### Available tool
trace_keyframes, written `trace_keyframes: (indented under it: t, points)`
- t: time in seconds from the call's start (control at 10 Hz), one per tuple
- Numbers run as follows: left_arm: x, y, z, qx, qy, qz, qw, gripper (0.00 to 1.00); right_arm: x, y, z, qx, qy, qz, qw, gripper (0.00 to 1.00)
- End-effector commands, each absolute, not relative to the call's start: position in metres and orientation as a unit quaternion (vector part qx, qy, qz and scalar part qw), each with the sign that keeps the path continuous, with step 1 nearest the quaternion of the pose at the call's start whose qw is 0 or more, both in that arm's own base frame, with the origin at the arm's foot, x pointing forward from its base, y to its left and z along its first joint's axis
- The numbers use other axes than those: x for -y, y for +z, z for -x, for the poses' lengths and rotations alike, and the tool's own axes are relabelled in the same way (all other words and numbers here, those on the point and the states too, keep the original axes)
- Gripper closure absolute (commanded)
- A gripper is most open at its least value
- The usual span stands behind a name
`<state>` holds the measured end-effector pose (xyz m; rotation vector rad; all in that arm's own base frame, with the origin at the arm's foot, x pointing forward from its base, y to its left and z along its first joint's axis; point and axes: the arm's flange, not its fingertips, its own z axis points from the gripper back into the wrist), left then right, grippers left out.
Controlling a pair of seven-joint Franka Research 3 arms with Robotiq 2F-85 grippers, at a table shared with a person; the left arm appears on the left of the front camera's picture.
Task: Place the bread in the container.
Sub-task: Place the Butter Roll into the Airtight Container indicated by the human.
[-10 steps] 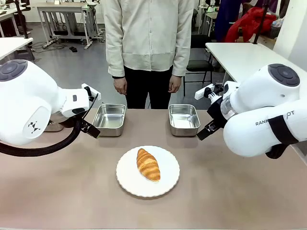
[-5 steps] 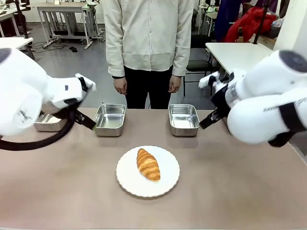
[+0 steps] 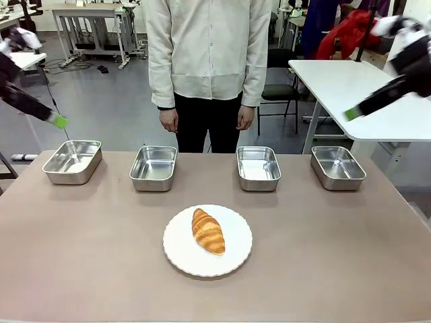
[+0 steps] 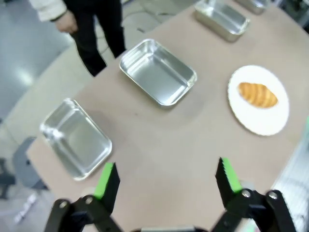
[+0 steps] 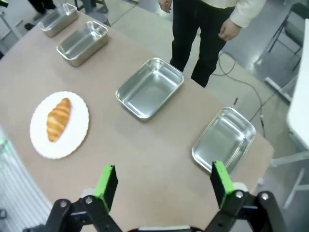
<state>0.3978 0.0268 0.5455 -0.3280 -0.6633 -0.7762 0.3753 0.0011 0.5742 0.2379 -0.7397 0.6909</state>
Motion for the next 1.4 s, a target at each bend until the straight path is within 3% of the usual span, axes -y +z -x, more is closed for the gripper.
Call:
trace_keyframes:
  t: [0.0,0.2,0.7,1.3]
  points:
    - [-0.064,0.539,-0.418,0.311,-0.424,0.190,0.829,0.00,0.041,0.571,-0.381,0.352,0.354,-0.136,0.856,0.00]
    - [-0.072,0.532,-0.418,0.329,-0.426,0.154,0.829,0.00,0.058,0.563,-0.383,0.347,0.355,-0.155,0.854,0.00]
    - [-0.074,0.540,-0.407,0.319,-0.408,0.168,0.839,0.00,0.052,0.575,-0.372,0.360,0.352,-0.128,0.855,0.00]
    - [-0.165,0.592,-0.388,0.413,-0.352,0.242,0.804,0.00,0.111,0.604,-0.378,0.380,0.353,-0.186,0.834,0.00]
